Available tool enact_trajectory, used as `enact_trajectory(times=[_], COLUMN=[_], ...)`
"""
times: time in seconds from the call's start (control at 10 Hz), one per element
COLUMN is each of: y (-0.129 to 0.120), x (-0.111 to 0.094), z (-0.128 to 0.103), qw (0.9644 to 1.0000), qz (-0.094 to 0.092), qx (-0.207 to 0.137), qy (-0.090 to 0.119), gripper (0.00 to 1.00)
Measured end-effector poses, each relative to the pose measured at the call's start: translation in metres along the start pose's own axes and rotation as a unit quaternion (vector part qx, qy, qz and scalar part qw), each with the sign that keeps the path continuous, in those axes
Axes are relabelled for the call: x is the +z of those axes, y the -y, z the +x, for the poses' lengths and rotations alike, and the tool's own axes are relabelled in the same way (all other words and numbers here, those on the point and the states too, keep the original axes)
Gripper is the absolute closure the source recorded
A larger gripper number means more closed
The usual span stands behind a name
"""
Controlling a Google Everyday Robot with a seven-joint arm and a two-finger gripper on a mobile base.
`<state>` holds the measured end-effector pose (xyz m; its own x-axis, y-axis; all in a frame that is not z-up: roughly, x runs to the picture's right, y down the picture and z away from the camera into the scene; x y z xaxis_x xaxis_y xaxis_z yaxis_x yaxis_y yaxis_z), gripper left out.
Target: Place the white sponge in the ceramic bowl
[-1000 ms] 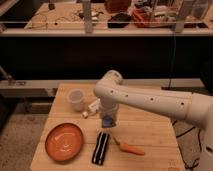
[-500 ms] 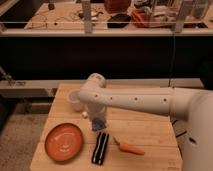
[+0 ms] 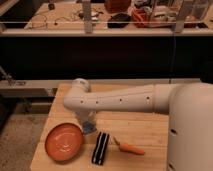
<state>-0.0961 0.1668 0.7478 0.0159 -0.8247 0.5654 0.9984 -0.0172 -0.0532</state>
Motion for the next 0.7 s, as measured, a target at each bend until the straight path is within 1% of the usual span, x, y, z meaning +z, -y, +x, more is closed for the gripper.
enact_trajectory(times=[0.2,0.5,0.6,0.7], y=[0.009,0.043,0.049,0.051], x=[0.001,0.0,0.0,0.001], z=[-0.004,-0.016,-0.019,-0.019], qw=[0.9999,0.9993,0.9991,0.999], qz=[-0.003,-0.006,-0.007,-0.009], qx=[-0.013,-0.037,-0.043,-0.044], qy=[-0.004,-0.003,-0.002,-0.001], gripper=[1.0,1.0,1.0,1.0])
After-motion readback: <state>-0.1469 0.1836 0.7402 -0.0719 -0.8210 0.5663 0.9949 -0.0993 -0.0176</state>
